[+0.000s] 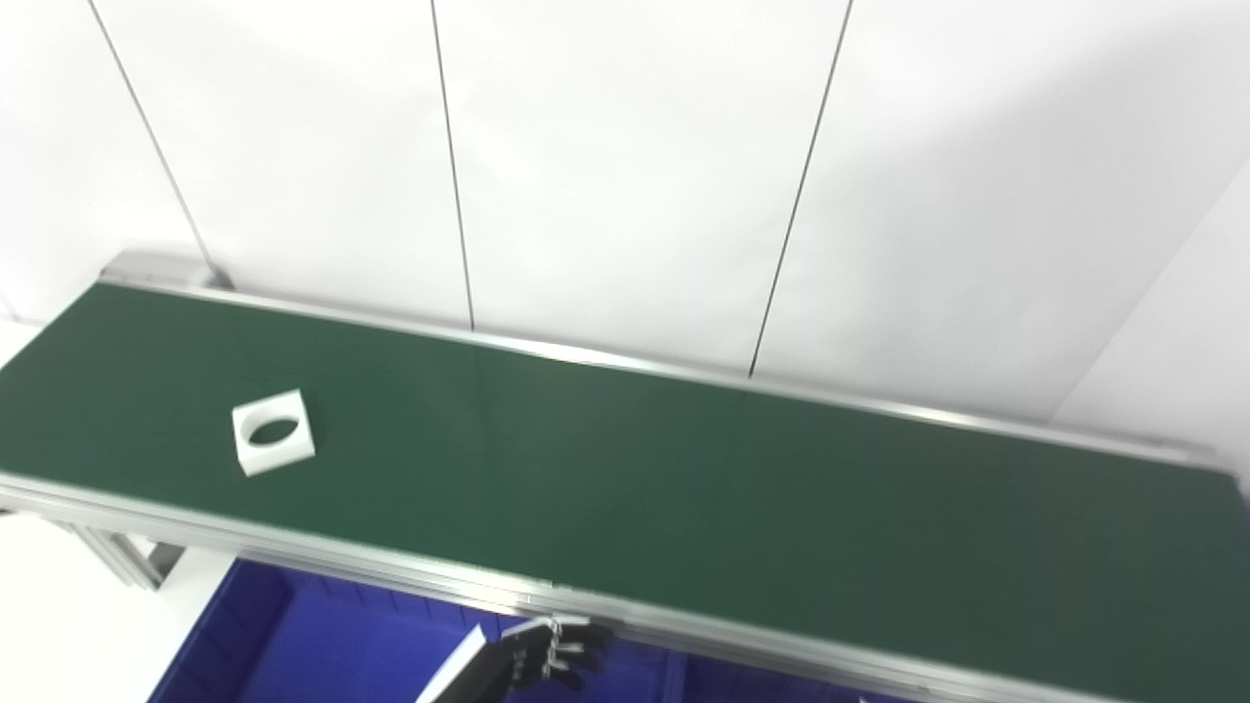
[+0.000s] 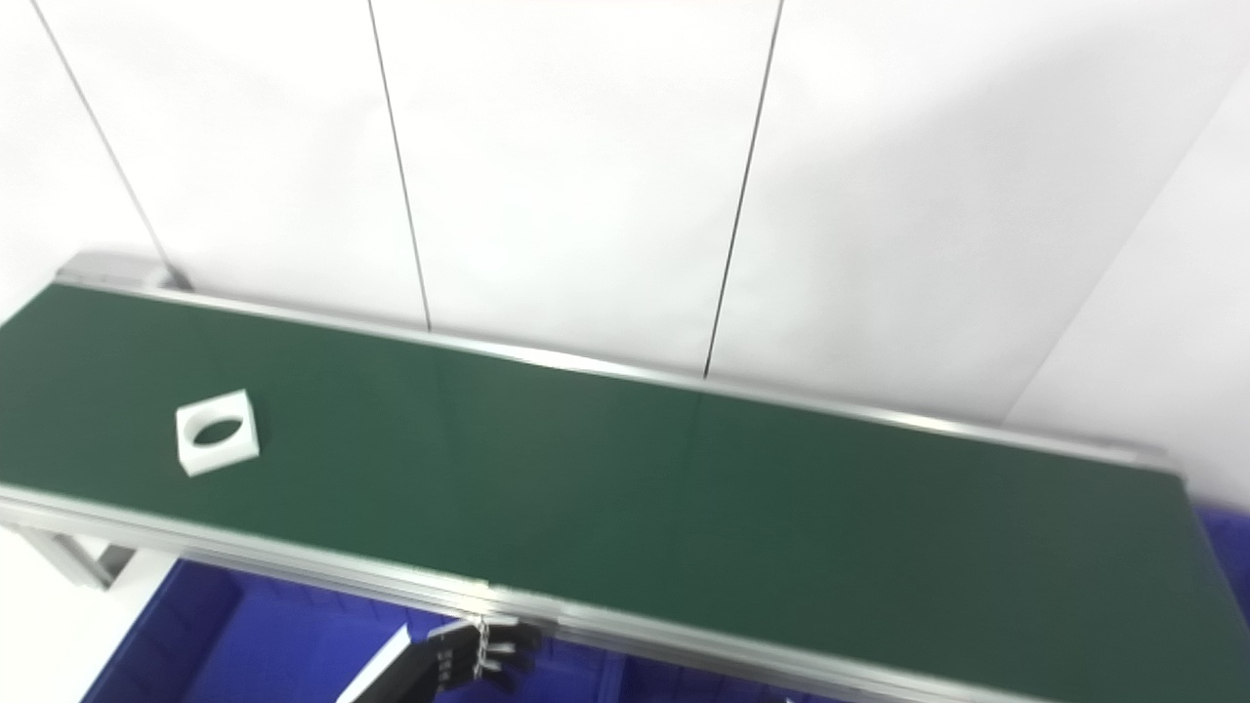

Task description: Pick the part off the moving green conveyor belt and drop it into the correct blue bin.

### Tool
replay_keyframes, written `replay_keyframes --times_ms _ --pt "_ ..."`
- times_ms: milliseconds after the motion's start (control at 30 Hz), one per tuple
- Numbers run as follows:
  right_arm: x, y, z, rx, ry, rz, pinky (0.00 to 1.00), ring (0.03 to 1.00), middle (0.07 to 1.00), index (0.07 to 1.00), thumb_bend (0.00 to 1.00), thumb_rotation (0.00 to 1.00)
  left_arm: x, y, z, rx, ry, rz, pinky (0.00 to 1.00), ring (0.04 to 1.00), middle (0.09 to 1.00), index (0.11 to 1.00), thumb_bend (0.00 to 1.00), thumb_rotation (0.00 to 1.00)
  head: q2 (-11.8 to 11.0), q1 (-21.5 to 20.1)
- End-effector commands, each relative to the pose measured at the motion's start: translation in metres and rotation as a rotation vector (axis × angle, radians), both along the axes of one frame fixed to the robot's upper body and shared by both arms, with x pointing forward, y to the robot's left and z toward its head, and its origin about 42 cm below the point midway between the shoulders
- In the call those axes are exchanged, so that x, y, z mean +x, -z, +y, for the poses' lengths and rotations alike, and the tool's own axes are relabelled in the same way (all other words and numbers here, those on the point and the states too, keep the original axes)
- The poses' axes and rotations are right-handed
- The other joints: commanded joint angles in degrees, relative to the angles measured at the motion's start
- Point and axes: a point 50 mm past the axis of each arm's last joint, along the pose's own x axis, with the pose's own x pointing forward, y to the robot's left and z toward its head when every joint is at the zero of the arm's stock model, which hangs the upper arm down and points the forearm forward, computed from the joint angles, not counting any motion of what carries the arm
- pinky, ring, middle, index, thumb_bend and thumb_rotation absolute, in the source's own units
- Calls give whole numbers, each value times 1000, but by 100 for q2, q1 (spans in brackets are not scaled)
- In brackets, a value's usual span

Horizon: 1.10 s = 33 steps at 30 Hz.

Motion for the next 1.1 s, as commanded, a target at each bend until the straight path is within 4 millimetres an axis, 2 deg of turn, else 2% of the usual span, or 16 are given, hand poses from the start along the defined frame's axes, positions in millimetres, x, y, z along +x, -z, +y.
replay_keyframes --times_ms 0,33,267,467,600,767,900,1067 --pt "4 -9 0 11 -9 -84 761 771 820 846 881 255 5 -15 -1 -51 2 -84 634 719 772 743 960 99 -10 51" --pt "5 -9 0 9 -8 -85 757 770 817 843 876 231 6 -17 -1 -60 2 -91 631 718 769 738 963 102 -10 51" --pt "6 -9 2 10 -4 -96 765 767 811 837 870 203 28 -70 13 -88 -12 -295 624 698 753 727 974 151 -46 86" --pt "8 -9 3 22 -8 -100 763 763 809 837 874 191 51 -111 40 39 -38 -456 678 747 786 768 961 231 -29 81" --pt "9 -9 3 21 -12 -102 764 764 806 838 880 199 65 -132 47 95 -72 -498 694 773 797 781 926 238 -54 129" --pt "12 -8 3 36 -12 -98 765 773 811 841 876 186 83 -164 56 249 -145 -552 721 785 816 805 871 273 -86 189" --pt "13 -8 4 36 -14 -102 773 769 810 839 871 179 101 -179 71 355 -201 -564 738 795 832 823 811 273 -115 232" --pt "16 -7 4 22 -15 -110 768 766 807 837 865 175 126 -181 92 476 -265 -539 792 824 843 836 791 242 -153 260"
